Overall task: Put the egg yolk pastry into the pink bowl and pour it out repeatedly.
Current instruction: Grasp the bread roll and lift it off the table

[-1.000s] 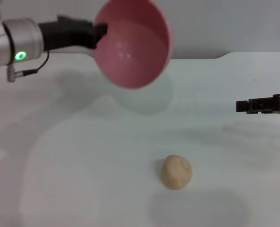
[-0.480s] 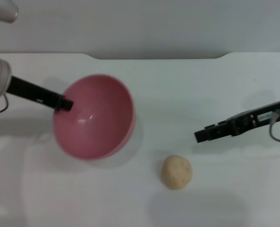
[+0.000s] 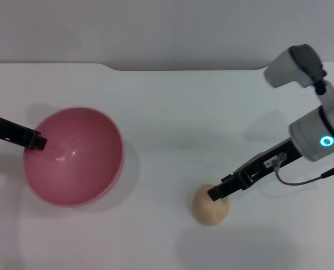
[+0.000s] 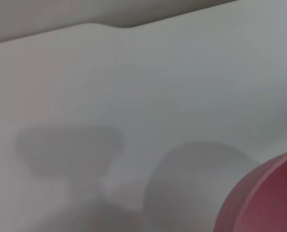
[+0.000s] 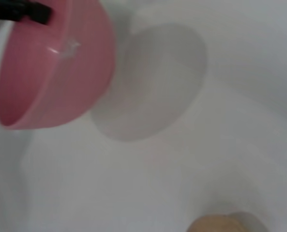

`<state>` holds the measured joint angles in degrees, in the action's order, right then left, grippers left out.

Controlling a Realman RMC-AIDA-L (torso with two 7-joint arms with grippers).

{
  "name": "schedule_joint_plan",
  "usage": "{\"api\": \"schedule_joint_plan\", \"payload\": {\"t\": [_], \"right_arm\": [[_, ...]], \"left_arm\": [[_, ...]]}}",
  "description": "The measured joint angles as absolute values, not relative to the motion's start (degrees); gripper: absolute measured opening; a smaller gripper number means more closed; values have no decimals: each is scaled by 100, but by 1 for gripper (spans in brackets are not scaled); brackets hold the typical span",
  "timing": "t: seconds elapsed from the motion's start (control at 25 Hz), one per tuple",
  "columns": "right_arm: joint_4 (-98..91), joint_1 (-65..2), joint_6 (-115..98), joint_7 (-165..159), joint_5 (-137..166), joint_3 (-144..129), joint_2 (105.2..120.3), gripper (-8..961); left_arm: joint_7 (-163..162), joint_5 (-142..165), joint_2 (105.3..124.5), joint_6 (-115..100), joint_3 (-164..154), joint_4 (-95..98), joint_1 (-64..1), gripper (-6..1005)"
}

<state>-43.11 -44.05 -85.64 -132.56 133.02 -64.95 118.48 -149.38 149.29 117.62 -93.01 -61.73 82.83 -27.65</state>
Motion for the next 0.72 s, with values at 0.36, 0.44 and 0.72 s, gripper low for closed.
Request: {"api": "schedule_joint_plan", "payload": {"t": [0.36, 0.44, 0.72], "right_arm": [[-3629, -4736, -7710, -13575, 13257, -7336, 11911, 552], [-3583, -4764, -7516, -13743, 13251, -7491, 11917, 552], [-3692, -4717, -7538, -13825, 13198, -7505, 11888, 529]], "left_arm": [[-14943, 14942, 11787, -9302, -6293, 8251, -2770, -2], [-14943, 14943, 11790, -9299, -6377, 8247, -2781, -2], [-14952, 14947, 11789, -9284, -6566, 8237, -2829, -2]]}}
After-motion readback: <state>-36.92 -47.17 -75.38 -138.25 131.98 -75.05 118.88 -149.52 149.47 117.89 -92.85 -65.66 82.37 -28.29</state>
